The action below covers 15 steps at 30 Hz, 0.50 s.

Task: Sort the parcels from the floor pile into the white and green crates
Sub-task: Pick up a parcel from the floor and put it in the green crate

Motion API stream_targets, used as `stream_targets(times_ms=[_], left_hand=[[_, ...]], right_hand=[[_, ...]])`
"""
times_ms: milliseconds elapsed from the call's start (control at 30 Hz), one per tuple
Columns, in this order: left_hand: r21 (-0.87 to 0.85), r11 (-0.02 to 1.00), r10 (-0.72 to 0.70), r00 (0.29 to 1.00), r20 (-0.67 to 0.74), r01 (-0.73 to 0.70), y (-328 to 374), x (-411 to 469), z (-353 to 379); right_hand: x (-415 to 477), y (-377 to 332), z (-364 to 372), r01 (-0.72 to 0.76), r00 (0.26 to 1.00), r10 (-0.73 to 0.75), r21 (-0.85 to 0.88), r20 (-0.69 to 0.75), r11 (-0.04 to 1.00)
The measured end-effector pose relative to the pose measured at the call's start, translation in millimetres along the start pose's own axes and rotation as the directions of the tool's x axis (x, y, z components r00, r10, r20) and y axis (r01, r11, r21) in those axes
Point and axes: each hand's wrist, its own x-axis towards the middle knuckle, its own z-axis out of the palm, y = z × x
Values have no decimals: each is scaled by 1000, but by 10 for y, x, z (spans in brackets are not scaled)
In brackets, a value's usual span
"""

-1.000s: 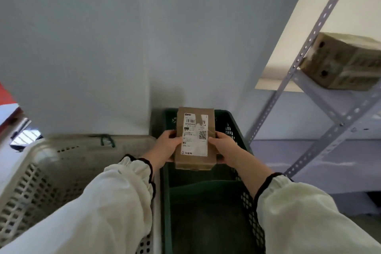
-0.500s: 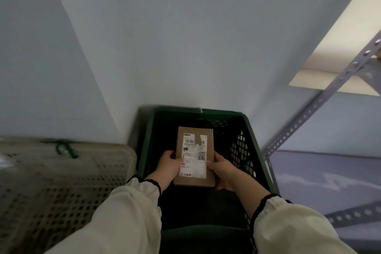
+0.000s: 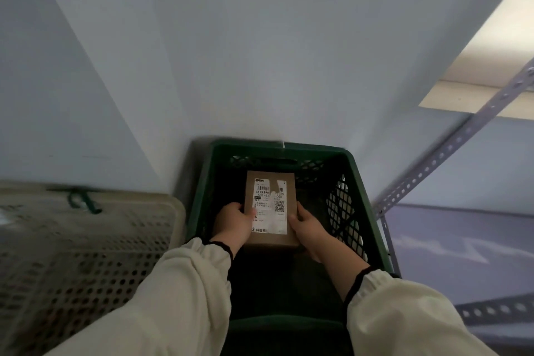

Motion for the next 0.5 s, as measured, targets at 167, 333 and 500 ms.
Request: stream_targets(times_ms=[167, 333, 500], left_hand=[[347, 901, 322, 938, -132, -260, 52, -174, -65], [672, 556, 585, 804, 101, -489, -170, -433, -72], [774, 410, 501, 828, 251, -482, -239, -417, -94]], right_hand=[[5, -55, 95, 39, 999, -39, -15, 1, 999], [74, -95, 358, 74, 997, -74, -14, -8, 997], [165, -112, 481, 73, 997, -74, -39, -16, 997]])
